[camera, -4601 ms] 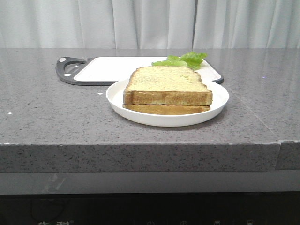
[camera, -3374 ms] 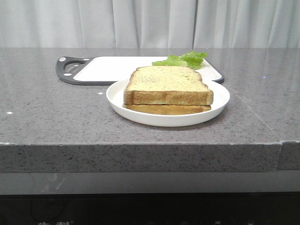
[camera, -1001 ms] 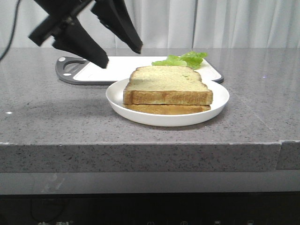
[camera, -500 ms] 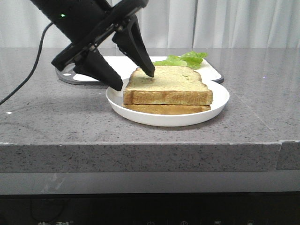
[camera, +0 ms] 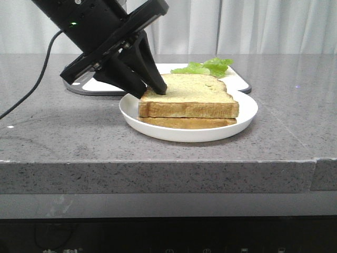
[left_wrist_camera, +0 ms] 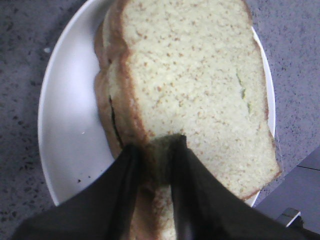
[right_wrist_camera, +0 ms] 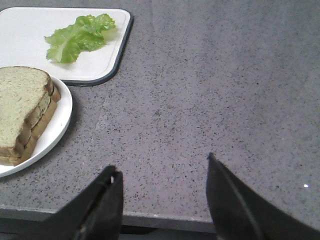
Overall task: Left arm grabs bread, right arm adds lettuce
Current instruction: 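Lift the top bread slice off the plate with the left gripper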
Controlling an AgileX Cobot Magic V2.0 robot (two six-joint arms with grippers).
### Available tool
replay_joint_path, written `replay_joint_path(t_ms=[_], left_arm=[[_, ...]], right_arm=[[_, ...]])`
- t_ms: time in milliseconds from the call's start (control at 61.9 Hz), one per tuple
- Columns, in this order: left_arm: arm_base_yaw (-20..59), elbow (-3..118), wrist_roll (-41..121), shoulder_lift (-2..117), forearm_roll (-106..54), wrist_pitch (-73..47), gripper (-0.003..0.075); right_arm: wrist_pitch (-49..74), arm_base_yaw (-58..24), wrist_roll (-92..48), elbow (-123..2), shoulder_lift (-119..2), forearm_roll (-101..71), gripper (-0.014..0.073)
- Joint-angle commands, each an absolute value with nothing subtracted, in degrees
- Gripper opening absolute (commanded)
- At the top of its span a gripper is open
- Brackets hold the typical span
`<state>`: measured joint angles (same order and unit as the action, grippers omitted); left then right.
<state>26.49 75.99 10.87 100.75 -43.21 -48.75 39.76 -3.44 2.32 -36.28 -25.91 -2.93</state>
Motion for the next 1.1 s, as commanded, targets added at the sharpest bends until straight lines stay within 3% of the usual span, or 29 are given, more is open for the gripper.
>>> replay_joint_path(t_ms=[0,129,517,839,1082], left_arm=[[26.84,77.75,11.08,98.17,-45.48,-47.23,0.0060],[26.84,77.75,11.08,97.87,-45.48,-47.71,-0.0019],[26.84,77.75,11.08,87.82,-40.95,-46.72,-0.0020],[26.84,66.25,10.20,67.64,-30.23,-41.09,-0.0020],[26.84,56.31,0.00,52.38,-14.62,-41.17,-0.0020]], right_arm=[[36.79,-3.11,2.06,-37.81,-26.69,-2.46,0.0405],[36.91,-3.11,2.06,-37.81,-26.69,-2.46,0.0405],[36.87,-3.11,2.06,-37.81,-26.69,-2.46,0.0405],[35.76,-3.11,2.06,-37.81,-26.69,-2.46,0.0405],[34.22,-3.11,2.06,-38.26,-28.53,-5.11,0.0405]])
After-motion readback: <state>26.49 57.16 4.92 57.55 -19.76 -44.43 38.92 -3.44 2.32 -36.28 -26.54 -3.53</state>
